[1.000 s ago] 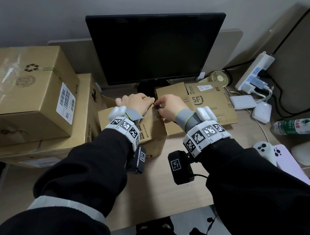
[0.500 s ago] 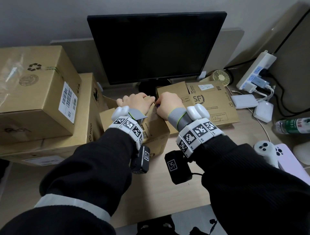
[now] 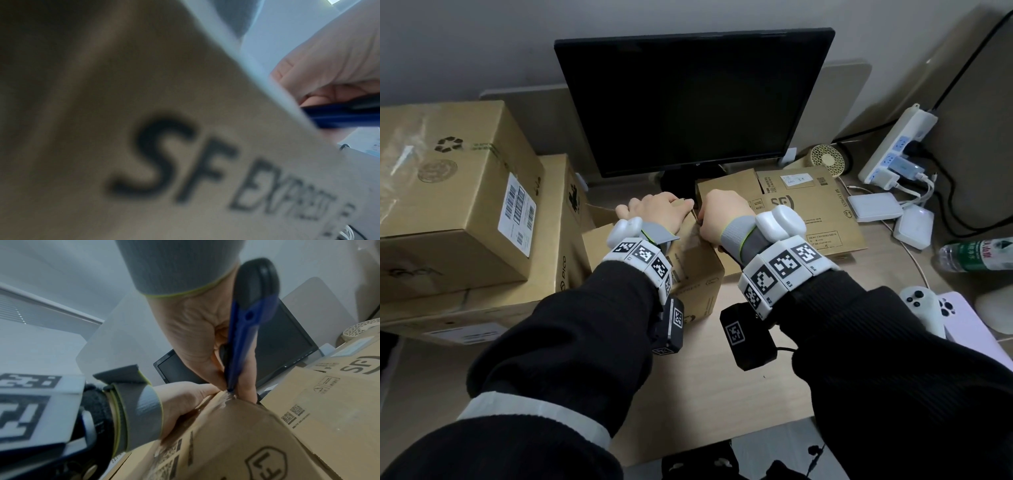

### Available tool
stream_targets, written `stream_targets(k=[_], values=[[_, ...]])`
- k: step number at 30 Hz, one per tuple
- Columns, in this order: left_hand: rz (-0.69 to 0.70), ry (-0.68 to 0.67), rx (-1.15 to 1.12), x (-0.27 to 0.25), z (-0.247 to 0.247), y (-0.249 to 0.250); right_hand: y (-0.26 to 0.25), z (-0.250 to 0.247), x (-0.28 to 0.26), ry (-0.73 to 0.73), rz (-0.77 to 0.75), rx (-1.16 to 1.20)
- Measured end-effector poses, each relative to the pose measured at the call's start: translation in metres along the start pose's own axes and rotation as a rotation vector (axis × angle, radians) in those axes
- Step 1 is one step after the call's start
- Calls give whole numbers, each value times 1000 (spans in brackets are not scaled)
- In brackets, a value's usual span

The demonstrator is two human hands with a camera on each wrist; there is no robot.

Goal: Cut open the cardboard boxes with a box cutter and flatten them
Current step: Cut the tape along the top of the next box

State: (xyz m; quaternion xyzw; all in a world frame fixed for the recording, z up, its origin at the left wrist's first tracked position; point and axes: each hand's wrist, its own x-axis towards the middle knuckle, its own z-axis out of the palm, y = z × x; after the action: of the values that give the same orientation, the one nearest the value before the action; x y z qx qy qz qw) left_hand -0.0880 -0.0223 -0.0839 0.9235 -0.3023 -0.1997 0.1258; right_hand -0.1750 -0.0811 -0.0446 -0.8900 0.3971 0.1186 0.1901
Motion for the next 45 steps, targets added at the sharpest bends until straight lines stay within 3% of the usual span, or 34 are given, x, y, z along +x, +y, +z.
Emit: stream_targets(k=[14,36,45], values=[[-13,-10,-23,-9,-8,4,7,3,-8,13,-32,-27],[26,-22,49,4,-1,-1,33,14,-25,54,-17,254],[23,-20,74,10,5,-4,26,14,-19,79,-83,141]])
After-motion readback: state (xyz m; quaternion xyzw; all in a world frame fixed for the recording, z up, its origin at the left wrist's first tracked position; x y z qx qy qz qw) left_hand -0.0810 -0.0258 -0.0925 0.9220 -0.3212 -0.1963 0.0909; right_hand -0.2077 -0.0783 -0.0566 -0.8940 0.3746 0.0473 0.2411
